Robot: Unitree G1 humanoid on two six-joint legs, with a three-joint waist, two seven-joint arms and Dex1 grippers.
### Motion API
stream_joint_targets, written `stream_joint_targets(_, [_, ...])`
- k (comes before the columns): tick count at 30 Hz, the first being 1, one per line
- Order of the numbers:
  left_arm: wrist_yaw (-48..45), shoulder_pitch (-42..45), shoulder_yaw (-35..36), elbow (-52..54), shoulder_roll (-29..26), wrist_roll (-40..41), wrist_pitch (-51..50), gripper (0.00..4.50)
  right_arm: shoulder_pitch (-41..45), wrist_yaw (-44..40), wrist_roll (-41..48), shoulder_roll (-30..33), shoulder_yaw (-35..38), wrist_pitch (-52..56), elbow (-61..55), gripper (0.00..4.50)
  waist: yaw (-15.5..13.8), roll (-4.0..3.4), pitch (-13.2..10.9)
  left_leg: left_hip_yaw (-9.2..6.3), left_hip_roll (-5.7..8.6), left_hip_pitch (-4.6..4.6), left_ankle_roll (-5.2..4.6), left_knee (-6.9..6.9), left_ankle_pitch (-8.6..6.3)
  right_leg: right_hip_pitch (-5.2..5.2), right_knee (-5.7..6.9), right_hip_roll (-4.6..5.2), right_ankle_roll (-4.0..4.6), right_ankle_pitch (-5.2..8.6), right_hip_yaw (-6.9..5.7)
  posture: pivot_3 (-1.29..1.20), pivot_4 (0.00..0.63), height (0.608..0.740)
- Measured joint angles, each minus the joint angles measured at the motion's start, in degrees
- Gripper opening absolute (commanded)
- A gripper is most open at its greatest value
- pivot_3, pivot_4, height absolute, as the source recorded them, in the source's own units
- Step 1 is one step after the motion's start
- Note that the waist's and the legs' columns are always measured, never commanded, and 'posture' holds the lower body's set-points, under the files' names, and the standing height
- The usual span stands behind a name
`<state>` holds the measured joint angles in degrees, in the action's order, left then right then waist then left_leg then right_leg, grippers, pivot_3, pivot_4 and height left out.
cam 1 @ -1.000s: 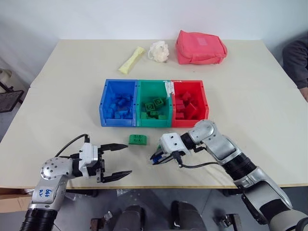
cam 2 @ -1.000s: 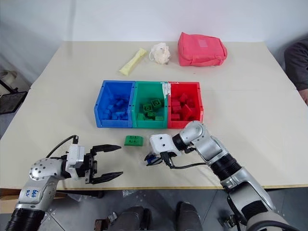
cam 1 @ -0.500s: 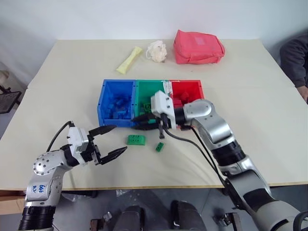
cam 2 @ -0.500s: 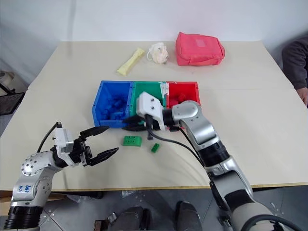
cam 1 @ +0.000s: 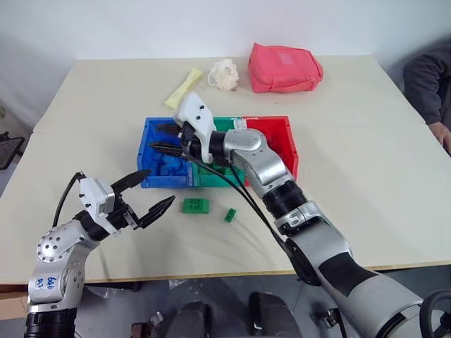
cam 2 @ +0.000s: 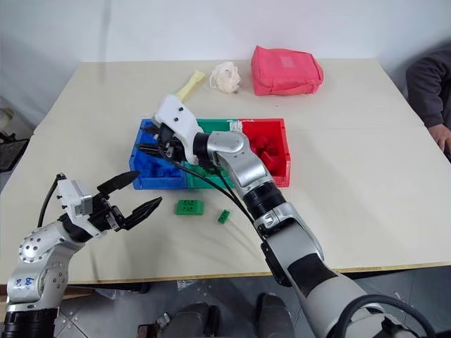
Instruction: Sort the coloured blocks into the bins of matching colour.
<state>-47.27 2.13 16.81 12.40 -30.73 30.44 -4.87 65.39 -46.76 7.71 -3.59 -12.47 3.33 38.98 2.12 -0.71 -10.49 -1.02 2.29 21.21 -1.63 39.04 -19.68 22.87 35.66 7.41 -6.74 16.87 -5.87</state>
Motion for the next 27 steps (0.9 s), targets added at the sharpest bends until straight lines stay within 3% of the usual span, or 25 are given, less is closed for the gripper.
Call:
stream_joint_targets(9, [-1.7,2.5,-1.4,-0.1,-0.1,0.0,-0.5,4.5,-8.7,-9.8,2.3,7.6,-0.2,1.6,-11.7,2.72,-0.4,0.0,0.0,-0.03,0.02,0.02,-0.02,0.0,-0.01,-0.01,-0.01,0.02,0.0,0.0,0.03,0.0,0.15,0.74])
stream_joint_targets(16, [-6.0,4.0,-5.2,-2.1,-1.2,-0.8,-0.7,4.5,-20.3,-21.4,8.3,20.5,-0.4,8.8,-28.9,2.72,-0.5,0.0,0.0,0.07,-0.06,0.02,-0.02,0.02,-0.02,-0.04,-0.13,0.07,-0.01,0.0,0.04,0.0,0.15,0.74])
stream_joint_targets(27, [-6.4,-2.2,-8.1,1.0,-1.9,-2.8,-1.4,4.5,-38.5,-31.3,12.9,43.3,5.7,11.8,-39.8,2.72,-1.5,0.01,0.0,0.06,-0.17,0.03,-0.02,0.0,-0.04,-0.33,-0.72,0.16,-0.03,-0.01,-0.02,0.0,0.15,0.74])
